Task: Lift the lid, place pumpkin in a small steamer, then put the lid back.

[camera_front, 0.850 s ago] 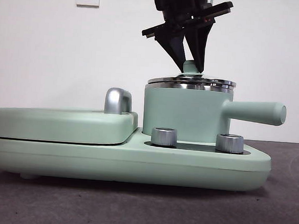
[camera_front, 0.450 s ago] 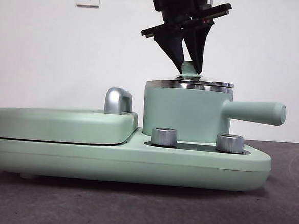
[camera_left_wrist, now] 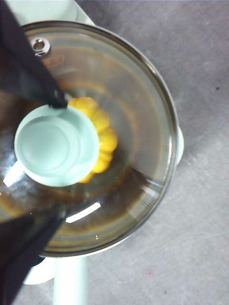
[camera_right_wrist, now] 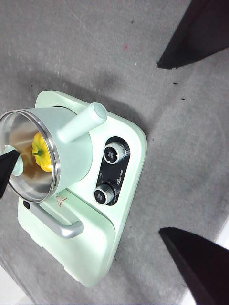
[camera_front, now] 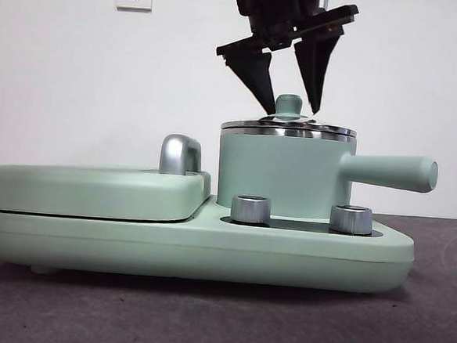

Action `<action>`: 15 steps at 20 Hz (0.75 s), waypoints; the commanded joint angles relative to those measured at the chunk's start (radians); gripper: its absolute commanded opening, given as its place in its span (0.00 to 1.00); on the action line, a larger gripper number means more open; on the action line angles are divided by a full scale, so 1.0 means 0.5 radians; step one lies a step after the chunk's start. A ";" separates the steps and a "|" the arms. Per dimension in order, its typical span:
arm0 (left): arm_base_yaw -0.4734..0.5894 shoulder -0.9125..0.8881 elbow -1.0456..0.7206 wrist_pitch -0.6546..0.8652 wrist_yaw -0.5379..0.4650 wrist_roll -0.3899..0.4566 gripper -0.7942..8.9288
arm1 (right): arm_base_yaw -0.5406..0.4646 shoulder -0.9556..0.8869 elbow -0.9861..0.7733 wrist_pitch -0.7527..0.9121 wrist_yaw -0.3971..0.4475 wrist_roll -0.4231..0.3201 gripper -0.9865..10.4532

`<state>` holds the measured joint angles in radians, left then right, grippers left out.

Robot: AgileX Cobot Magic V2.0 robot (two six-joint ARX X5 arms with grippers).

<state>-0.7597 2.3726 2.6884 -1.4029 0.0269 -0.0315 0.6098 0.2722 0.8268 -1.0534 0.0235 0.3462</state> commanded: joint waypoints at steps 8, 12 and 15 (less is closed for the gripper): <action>0.029 -0.196 0.093 -0.105 -0.002 -0.181 0.57 | 0.018 -0.001 0.014 0.027 0.001 0.022 0.56; 0.009 -0.468 0.082 -0.139 0.001 -0.227 0.57 | 0.018 -0.001 0.014 0.027 0.000 0.021 0.56; -0.001 -0.777 -0.139 -0.140 0.007 -0.224 0.57 | 0.018 -0.001 0.014 0.028 -0.015 0.022 0.56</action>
<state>-0.7509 1.9697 2.5980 -1.4212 0.0280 -0.1349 0.6098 0.2722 0.8268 -1.0534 0.0189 0.3462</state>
